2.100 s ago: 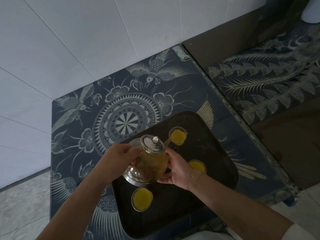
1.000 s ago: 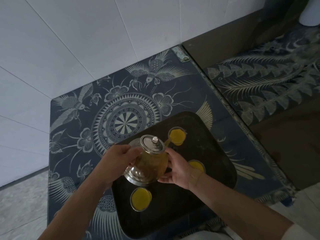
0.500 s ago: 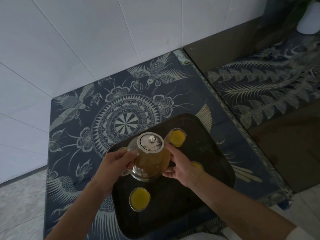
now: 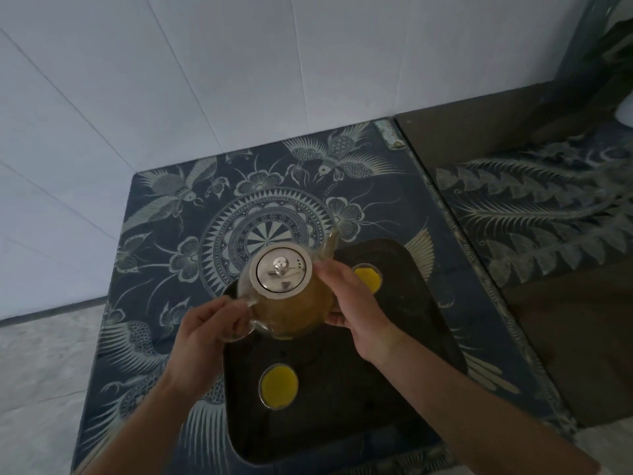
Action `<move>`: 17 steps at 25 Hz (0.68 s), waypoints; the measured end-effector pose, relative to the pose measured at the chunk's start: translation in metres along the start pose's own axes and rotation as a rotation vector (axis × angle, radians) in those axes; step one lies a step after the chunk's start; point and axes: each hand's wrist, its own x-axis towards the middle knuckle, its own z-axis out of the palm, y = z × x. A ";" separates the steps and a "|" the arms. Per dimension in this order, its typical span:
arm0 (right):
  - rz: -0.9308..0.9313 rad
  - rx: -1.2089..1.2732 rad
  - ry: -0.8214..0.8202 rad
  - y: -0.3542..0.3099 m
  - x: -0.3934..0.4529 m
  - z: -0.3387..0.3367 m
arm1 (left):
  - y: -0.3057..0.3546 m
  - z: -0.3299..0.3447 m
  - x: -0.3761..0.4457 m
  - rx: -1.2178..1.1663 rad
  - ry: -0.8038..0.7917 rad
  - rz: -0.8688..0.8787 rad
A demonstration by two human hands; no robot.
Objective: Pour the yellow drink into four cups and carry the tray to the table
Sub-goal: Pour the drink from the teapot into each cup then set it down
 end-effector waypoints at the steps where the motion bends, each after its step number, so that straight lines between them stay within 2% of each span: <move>1: -0.018 -0.021 -0.014 -0.005 -0.002 0.007 | 0.001 -0.005 -0.005 -0.020 0.018 0.022; 7: -0.066 -0.188 -0.163 -0.021 0.002 0.054 | 0.004 -0.035 -0.038 -0.049 0.207 0.101; 17: 0.031 -0.484 -0.407 -0.004 0.033 0.148 | -0.038 -0.102 -0.086 -0.062 0.526 0.131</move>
